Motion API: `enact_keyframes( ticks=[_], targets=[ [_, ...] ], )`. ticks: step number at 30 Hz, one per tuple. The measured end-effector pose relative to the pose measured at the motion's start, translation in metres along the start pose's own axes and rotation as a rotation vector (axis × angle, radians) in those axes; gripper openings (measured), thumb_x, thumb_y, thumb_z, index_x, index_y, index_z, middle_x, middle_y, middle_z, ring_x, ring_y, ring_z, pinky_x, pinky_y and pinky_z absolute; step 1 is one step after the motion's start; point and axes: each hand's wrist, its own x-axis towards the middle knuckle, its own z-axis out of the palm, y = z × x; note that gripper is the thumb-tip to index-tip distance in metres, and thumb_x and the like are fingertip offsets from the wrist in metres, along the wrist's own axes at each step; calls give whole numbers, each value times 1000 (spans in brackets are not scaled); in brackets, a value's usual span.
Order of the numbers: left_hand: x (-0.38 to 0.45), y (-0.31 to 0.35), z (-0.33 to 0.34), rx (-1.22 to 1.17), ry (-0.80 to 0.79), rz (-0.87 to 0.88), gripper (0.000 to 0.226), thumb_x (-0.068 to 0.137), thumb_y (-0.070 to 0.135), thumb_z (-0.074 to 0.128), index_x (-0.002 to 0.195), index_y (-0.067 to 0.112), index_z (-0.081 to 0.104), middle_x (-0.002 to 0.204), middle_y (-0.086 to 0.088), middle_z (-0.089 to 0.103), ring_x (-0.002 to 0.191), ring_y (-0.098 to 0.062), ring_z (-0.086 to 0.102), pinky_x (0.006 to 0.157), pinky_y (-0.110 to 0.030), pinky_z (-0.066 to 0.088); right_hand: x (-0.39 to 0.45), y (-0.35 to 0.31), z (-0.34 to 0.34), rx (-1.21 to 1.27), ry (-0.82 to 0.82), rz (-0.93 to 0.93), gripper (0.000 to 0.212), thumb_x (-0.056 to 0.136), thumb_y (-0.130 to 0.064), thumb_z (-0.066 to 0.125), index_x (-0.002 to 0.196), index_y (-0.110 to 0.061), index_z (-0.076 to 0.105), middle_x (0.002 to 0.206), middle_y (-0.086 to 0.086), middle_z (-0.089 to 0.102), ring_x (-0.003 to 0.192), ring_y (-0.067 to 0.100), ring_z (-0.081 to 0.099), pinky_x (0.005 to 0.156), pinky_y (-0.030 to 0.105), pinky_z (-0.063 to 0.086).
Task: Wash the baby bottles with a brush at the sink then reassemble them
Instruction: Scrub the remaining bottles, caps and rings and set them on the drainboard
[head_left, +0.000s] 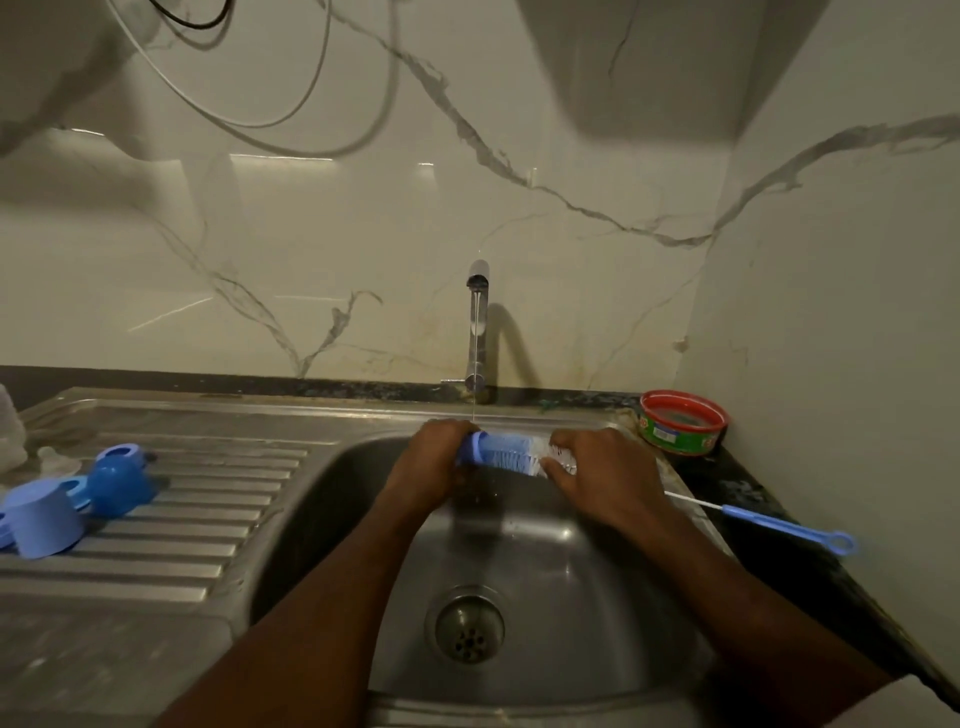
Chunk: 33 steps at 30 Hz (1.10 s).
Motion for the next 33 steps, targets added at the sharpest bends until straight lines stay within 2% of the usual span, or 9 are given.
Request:
enact_keyframes(
  ticks=[5, 9, 13, 16, 17, 21, 25, 30, 33],
  targets=[
    [-1, 16, -3, 68, -48, 205, 42, 88, 29, 77, 127, 21, 64, 124, -2, 65, 113, -17, 58, 98, -35, 49, -2, -3, 2, -46, -30, -17, 42, 98, -55, 52, 135, -35, 59, 122, -5, 69, 109, 16, 62, 94, 35, 47],
    [2, 3, -4, 50, 104, 20, 43, 87, 29, 77, 127, 23, 62, 126, -1, 64, 117, -17, 58, 102, -36, 47, 0, -1, -6, 21, 1, 9, 40, 98, -54, 54, 131, -34, 62, 118, -4, 71, 105, 16, 63, 91, 35, 49],
    [-2, 17, 0, 187, 1, 284, 55, 88, 32, 76, 138, 24, 56, 135, -2, 58, 123, -18, 51, 101, -39, 49, -3, -7, 2, -44, -51, 4, 42, 99, -54, 50, 135, -34, 58, 123, -3, 68, 109, 16, 62, 98, 37, 49],
    [1, 8, -7, 126, 125, 74, 49, 88, 37, 74, 133, 26, 57, 132, -1, 59, 121, -17, 52, 100, -41, 50, 0, -5, 1, 27, -37, 25, 37, 98, -53, 53, 128, -34, 63, 115, -5, 70, 102, 14, 63, 91, 34, 52],
    [2, 3, -6, 117, 114, 63, 47, 88, 38, 73, 131, 26, 58, 130, -1, 59, 119, -17, 53, 99, -40, 50, 0, -5, 1, -3, -30, 9, 37, 98, -53, 53, 128, -34, 63, 114, -5, 71, 102, 15, 63, 89, 34, 52],
    [-4, 14, -1, 155, -50, 282, 53, 89, 33, 75, 138, 25, 56, 135, -1, 56, 121, -16, 52, 101, -35, 48, -4, -7, 5, -56, -61, 11, 42, 99, -53, 52, 135, -34, 59, 122, -3, 69, 107, 17, 63, 93, 34, 49],
    [1, 11, -6, 105, 76, 43, 43, 89, 30, 75, 129, 23, 61, 129, -3, 62, 118, -17, 54, 102, -34, 46, 0, -6, 3, 9, -40, 8, 39, 98, -52, 55, 130, -33, 63, 115, -4, 71, 101, 14, 64, 90, 35, 53],
    [-8, 22, -7, 75, -123, 224, 49, 90, 31, 73, 136, 24, 57, 135, -1, 59, 122, -16, 53, 104, -34, 44, -3, -6, 5, -45, -85, 16, 41, 100, -51, 53, 136, -33, 58, 122, -3, 68, 108, 16, 61, 95, 33, 46],
    [-1, 14, -2, 85, -80, -13, 40, 90, 33, 74, 127, 25, 62, 124, 1, 63, 113, -16, 57, 99, -35, 49, -2, -5, 0, -37, -69, -11, 38, 98, -51, 55, 131, -34, 62, 117, -5, 70, 104, 14, 64, 92, 32, 50]
  ],
)
